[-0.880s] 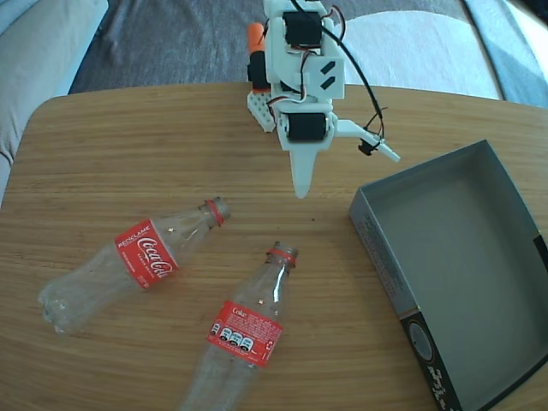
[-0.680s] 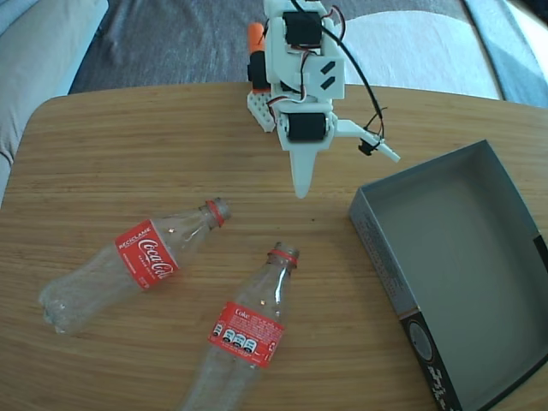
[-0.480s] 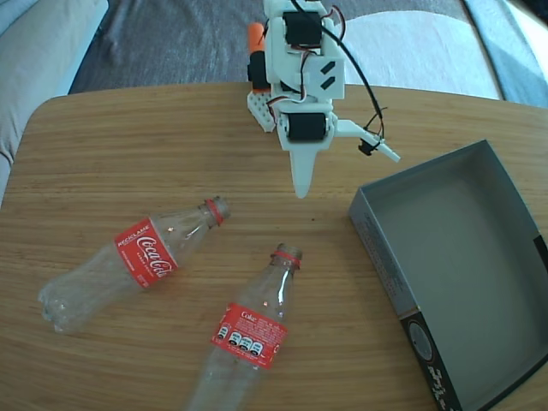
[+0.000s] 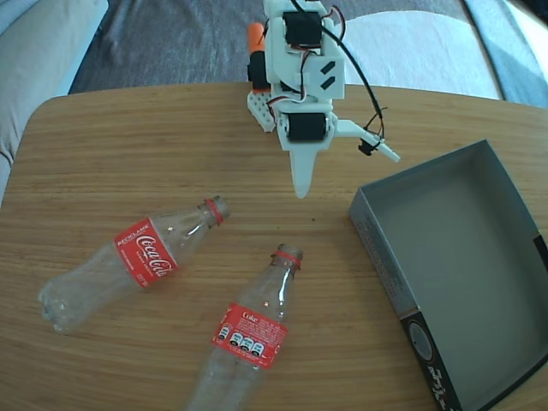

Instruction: Grasp the bottles and put them in the box.

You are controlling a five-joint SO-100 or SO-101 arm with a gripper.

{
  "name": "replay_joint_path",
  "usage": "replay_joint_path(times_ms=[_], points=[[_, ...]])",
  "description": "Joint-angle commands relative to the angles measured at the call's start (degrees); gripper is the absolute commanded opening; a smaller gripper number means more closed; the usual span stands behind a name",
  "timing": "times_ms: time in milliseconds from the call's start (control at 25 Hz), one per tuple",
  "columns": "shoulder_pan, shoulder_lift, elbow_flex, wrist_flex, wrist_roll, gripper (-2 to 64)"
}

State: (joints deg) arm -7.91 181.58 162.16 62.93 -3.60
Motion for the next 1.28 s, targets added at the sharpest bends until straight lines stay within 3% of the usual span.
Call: replay_joint_path(times_ms=[0, 1240], points=[[-0.26, 0.26, -1.23, -0.53, 0.44, -0.4], [-0.35, -0.88, -2.72, 0.26, 0.44, -0.3]])
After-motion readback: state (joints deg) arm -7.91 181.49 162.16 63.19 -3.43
